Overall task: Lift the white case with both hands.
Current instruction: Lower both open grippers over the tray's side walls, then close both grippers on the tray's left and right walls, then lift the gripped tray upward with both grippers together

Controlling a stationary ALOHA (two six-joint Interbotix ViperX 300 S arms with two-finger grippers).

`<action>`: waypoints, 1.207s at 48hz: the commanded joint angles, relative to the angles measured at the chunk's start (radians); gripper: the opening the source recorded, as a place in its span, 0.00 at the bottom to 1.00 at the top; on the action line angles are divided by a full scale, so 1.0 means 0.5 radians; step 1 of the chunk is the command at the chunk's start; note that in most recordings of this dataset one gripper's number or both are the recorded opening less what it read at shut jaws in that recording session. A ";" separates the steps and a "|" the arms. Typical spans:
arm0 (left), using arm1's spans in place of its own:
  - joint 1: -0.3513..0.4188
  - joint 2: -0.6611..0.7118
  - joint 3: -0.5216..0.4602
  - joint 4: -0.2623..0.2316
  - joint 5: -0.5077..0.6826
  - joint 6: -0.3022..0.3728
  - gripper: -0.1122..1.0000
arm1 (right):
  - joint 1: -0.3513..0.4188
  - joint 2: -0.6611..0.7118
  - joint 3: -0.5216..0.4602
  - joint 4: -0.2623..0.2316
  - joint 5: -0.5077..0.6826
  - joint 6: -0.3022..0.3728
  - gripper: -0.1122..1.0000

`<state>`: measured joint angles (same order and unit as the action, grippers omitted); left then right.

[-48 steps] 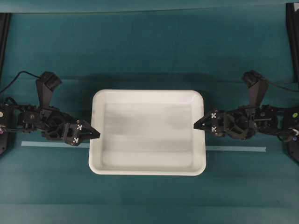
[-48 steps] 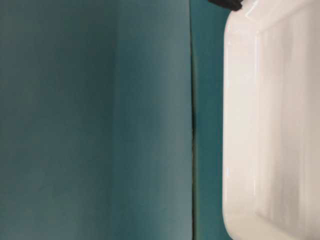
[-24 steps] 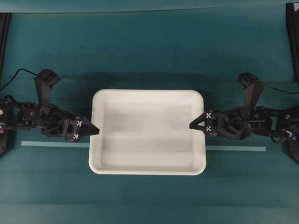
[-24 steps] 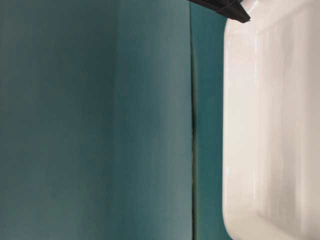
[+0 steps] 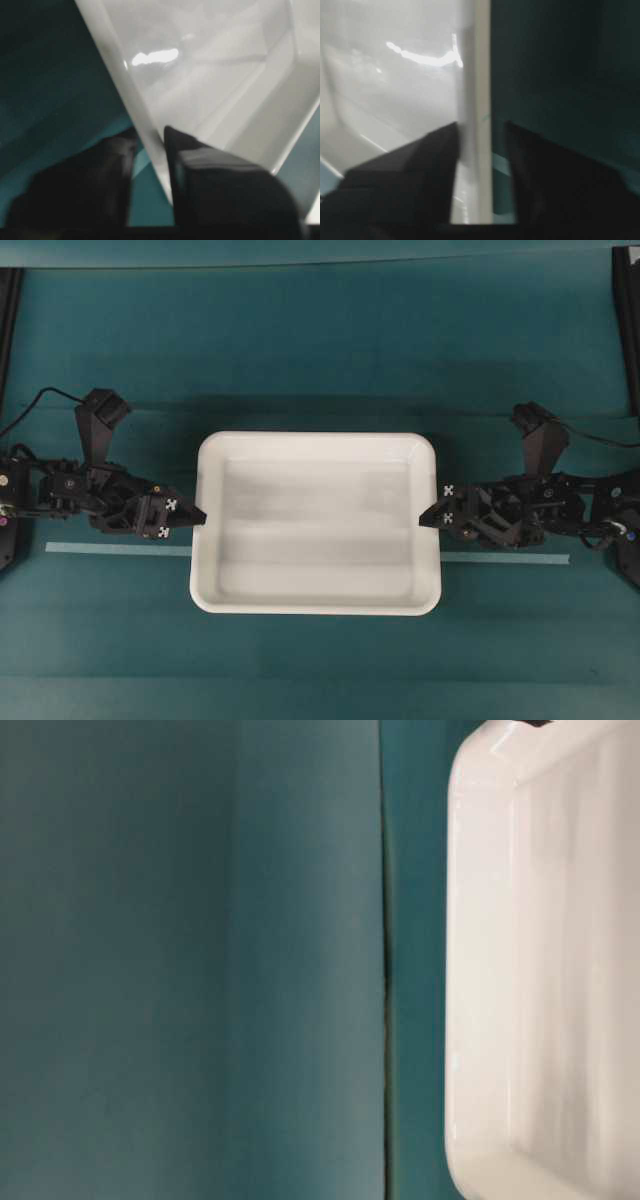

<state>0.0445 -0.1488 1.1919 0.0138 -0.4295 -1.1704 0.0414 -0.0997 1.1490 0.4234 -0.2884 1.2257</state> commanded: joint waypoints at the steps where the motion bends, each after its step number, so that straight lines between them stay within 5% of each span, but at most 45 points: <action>1: -0.003 0.040 -0.018 0.003 -0.012 0.003 0.23 | 0.006 0.043 -0.006 0.000 0.040 0.021 0.32; 6: -0.003 0.040 -0.015 0.003 -0.012 0.003 0.20 | 0.006 0.043 -0.009 0.000 0.040 0.028 0.20; 19: -0.003 0.040 -0.018 0.003 -0.012 -0.015 0.20 | 0.006 0.034 -0.028 0.000 0.049 0.037 0.20; 29: -0.012 0.025 -0.018 0.006 -0.012 -0.169 0.20 | 0.009 -0.055 -0.028 0.000 0.067 0.043 0.20; 53: -0.117 -0.227 -0.166 0.003 -0.009 -0.350 0.19 | -0.012 -0.549 -0.092 -0.006 0.522 0.031 0.20; 58: -0.120 -0.307 -0.224 0.003 0.147 -0.350 0.19 | -0.015 -0.617 -0.104 -0.009 0.580 0.031 0.20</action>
<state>-0.0092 -0.2807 1.1336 0.0138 -0.3973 -1.3453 0.0383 -0.3973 1.1351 0.4218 -0.0061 1.2441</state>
